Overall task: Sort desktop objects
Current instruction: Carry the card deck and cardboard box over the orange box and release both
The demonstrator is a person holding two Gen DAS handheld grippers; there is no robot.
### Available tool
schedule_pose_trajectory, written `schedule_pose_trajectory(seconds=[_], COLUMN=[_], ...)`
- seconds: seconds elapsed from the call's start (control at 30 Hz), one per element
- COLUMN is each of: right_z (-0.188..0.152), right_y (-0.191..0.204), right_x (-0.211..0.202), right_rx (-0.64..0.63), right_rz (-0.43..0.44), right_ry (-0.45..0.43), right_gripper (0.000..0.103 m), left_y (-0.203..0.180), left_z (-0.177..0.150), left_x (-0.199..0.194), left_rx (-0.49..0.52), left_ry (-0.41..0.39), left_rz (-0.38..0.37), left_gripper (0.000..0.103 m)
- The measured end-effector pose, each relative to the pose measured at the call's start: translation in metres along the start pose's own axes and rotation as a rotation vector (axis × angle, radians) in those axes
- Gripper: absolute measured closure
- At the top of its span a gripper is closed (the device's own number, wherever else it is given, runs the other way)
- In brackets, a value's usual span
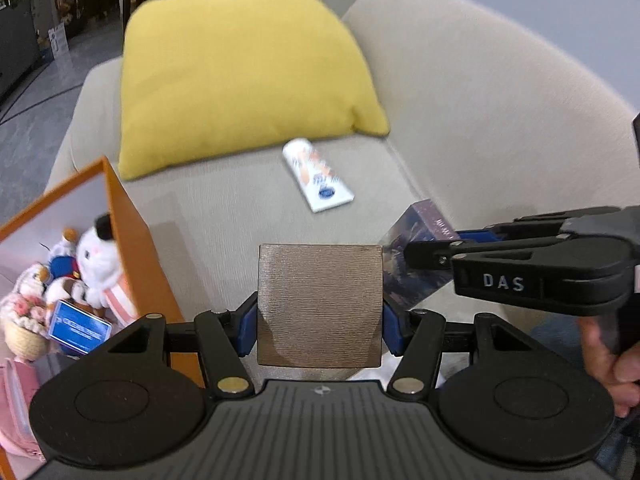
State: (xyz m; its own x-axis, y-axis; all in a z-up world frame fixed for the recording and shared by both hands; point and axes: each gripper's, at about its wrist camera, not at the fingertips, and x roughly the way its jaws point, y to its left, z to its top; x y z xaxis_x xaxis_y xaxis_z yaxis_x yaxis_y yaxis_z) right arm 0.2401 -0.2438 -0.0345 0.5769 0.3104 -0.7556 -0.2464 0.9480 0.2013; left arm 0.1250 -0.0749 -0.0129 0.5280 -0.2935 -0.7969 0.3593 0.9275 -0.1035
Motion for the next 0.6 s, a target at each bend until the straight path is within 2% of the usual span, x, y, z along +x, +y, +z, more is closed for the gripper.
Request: schedule_pose_trajectory(seconds=[0.2, 0.4, 0.53, 0.6], right_z=[0.012, 0.027, 0.032, 0.031], right_y=[0.032, 0.078, 0.117, 0.133], right_x=[-0.034, -0.054, -0.047, -0.039], right_rx=[-0.033, -0.089, -0.134, -0.156], right_rz=[0.086, 0.203, 0.27, 0.282], right_ry=[-0.075, -0.11, -0.084, -0.067], right_gripper=[0.079, 0.079, 0.079, 0.079], left_y=[0.021, 0.059, 0.091, 0.108], left_z=[-0.002, -0.01, -0.018, -0.025], left_x=[-0.047, -0.08, -0.088, -0.093], left_rx=[-0.028, -0.051, -0.092, -0.124], left_ry=[-0.067, -0.092, -0.083, -0.081], left_rz=[-0.004, 0.078, 0.155, 0.166], left_gripper=[0.035, 0.035, 0.035, 0.035])
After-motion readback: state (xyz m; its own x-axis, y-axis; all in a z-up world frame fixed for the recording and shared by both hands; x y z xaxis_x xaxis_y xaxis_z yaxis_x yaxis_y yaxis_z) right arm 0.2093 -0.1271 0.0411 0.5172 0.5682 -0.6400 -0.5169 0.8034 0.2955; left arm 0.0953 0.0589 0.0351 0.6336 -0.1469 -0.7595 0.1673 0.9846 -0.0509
